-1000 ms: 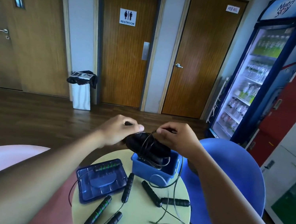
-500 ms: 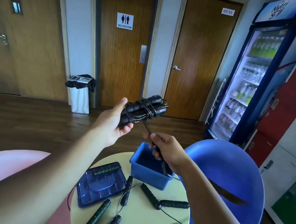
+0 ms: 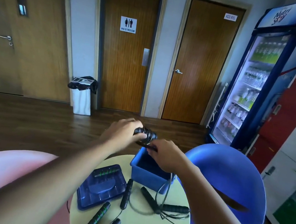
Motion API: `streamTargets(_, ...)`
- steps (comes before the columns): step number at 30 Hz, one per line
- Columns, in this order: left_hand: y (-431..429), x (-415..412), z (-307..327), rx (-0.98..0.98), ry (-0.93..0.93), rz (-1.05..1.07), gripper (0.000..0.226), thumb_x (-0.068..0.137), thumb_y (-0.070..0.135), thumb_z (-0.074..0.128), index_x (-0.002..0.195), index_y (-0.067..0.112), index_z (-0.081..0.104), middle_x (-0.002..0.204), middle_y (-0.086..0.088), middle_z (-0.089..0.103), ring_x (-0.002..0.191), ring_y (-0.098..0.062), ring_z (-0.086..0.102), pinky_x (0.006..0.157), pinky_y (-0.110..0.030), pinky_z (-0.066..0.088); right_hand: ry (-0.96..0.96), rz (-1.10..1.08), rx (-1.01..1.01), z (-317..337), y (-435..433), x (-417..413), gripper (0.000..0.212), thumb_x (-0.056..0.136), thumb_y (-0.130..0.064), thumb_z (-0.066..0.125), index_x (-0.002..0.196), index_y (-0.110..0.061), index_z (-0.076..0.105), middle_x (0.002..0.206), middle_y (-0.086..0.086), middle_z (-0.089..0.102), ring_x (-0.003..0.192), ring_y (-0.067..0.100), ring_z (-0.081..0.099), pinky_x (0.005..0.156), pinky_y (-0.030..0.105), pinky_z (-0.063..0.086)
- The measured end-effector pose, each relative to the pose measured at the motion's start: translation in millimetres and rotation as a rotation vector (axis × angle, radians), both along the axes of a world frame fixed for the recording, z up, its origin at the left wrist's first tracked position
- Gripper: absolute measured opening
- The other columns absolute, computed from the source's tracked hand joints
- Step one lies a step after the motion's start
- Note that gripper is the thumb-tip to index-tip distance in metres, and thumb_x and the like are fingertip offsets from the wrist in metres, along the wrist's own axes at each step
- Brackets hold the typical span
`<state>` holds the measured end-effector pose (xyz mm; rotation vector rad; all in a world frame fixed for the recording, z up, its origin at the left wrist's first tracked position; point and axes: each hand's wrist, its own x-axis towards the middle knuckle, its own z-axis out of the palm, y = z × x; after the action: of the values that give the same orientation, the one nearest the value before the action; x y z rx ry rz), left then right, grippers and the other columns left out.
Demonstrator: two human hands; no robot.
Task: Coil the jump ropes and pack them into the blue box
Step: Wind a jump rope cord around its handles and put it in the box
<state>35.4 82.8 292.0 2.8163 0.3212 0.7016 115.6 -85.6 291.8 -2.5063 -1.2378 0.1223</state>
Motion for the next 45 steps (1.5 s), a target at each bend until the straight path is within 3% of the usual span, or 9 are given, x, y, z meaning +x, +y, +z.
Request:
streamTargets(8,2,-13,22,-0.667,0.171,-0.184,0.058,0.071,0.075,0.068,0.084,0.019,0.076,0.078,-0.002,0.072,0.074,-0.014,0.062,0.066,-0.031,0.040,-0.061,0.034,0.361,16,-13,17,0.005,0.092,-0.033,0.066,0.090,-0.030,0.069,0.091,-0.010,0.067,0.085,0.010,0.060,0.074,0.029,0.048)
streamTargets(12,-2,-24,25,-1.094,0.114,-0.391,0.039,0.087,0.047,0.062,0.070,0.012,0.063,0.054,0.001,0.054,0.043,-0.010,0.048,0.039,-0.020,0.030,0.376,0.084,0.625,19,-21,23,0.027,0.080,-0.045,0.078,0.072,-0.022,0.067,0.063,-0.006,0.065,0.057,0.010,0.053,0.055,0.024,0.044)
streamTargets(17,-8,-22,34,-1.491,0.053,-0.501,0.033,0.089,0.040,0.060,0.067,0.016,0.052,0.060,-0.004,0.046,0.041,-0.011,0.041,0.034,-0.018,0.024,0.653,0.227,0.819,5,-12,22,0.021,0.088,-0.011,0.067,0.069,-0.018,0.064,0.070,0.003,0.064,0.066,0.018,0.058,0.064,0.029,0.048)
streamTargets(20,-8,-18,34,-1.655,-0.037,-0.464,0.031,0.086,0.040,0.064,0.074,0.014,0.052,0.064,-0.004,0.049,0.038,-0.011,0.039,0.034,-0.019,0.022,0.689,0.205,0.804,0,-9,25,0.017,0.085,-0.009,0.062,0.077,-0.021,0.072,0.079,0.007,0.068,0.080,0.026,0.061,0.077,0.046,0.052)
streamTargets(27,-12,-5,46,-1.862,-0.427,-0.036,0.049,0.077,0.051,0.077,0.094,0.009,0.059,0.076,-0.010,0.063,0.046,-0.015,0.048,0.037,-0.020,0.036,0.622,-0.054,0.578,-25,8,11,0.028,0.098,-0.028,0.061,0.075,-0.013,0.061,0.056,0.000,0.057,0.049,0.013,0.053,0.060,0.029,0.048)
streamTargets(31,1,7,53,-1.667,-0.510,0.114,0.038,0.085,0.045,0.074,0.095,0.009,0.064,0.093,-0.014,0.069,0.064,-0.021,0.062,0.053,-0.025,0.056,0.705,-0.075,0.467,-43,8,2,0.027,0.100,-0.018,0.058,0.074,-0.009,0.056,0.057,0.001,0.053,0.047,0.012,0.052,0.056,0.028,0.050)
streamTargets(37,10,20,17,-0.339,-0.153,0.089,0.026,0.091,0.038,0.068,0.109,0.020,0.072,0.098,0.002,0.064,0.084,-0.017,0.059,0.060,-0.025,0.042,0.312,-0.067,0.103,-25,9,1,0.029,0.098,-0.031,0.057,0.075,-0.014,0.057,0.066,0.002,0.066,0.051,0.014,0.062,0.059,0.030,0.050)
streamTargets(41,16,24,1,-0.143,0.081,0.005,0.022,0.085,0.042,0.072,0.101,0.028,0.072,0.099,0.006,0.061,0.089,-0.018,0.058,0.066,-0.030,0.038,-0.002,-0.108,-0.026,-8,3,7,0.020,0.093,-0.039,0.061,0.082,-0.023,0.064,0.083,0.001,0.072,0.081,0.025,0.065,0.074,0.035,0.049)
streamTargets(45,20,17,0,-0.254,0.209,-0.103,0.013,0.080,0.045,0.075,0.085,0.034,0.072,0.083,0.019,0.066,0.084,-0.007,0.063,0.067,-0.027,0.047,-0.382,-0.105,-0.022,6,-7,19,0.014,0.095,-0.037,0.056,0.090,-0.030,0.068,0.089,-0.005,0.070,0.090,0.024,0.063,0.088,0.038,0.032)
